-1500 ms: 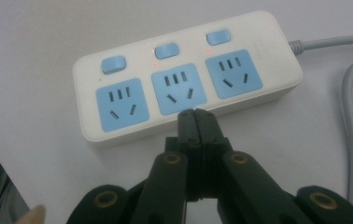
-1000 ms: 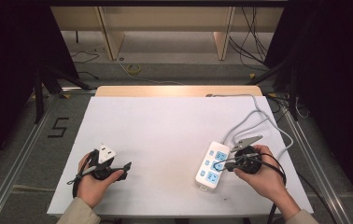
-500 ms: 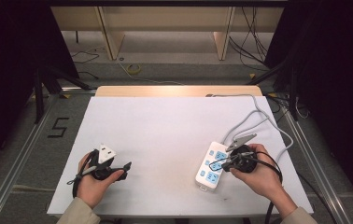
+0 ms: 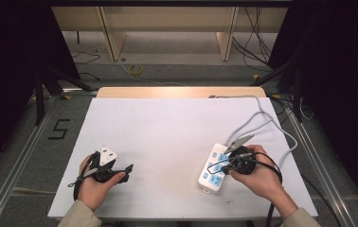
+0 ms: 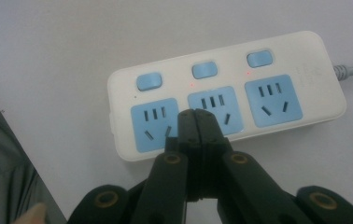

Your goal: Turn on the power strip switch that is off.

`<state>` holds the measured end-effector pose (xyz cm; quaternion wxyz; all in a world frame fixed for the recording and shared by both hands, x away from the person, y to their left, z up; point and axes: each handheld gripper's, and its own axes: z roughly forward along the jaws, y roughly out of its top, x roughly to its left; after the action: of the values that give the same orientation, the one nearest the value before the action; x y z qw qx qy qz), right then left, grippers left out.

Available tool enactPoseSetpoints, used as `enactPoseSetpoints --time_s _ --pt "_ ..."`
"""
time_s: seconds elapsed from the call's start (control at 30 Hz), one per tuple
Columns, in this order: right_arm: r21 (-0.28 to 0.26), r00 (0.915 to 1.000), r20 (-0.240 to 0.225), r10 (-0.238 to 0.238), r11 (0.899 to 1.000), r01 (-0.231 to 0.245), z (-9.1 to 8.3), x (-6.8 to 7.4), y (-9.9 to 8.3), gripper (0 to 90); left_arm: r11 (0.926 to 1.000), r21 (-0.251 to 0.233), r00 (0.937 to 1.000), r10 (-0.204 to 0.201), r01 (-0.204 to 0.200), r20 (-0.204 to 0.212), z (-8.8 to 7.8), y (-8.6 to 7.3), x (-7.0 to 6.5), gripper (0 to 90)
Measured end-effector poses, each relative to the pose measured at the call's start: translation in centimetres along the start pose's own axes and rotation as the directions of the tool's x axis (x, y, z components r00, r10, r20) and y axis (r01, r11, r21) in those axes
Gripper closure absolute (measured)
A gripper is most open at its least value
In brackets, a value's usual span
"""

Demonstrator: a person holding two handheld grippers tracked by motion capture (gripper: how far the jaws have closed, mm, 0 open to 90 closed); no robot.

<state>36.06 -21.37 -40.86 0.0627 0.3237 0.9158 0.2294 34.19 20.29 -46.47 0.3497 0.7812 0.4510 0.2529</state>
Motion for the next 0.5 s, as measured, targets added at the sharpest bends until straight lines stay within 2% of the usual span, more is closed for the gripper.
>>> enactPoseSetpoints --time_s 0.5 --pt "0.019 0.9994 -0.012 -0.032 0.999 0.032 0.3 0.7 1.2 90.0 1.0 -0.001 1.0 -0.001 0.001 0.0 0.0 0.0 0.0 19.5"
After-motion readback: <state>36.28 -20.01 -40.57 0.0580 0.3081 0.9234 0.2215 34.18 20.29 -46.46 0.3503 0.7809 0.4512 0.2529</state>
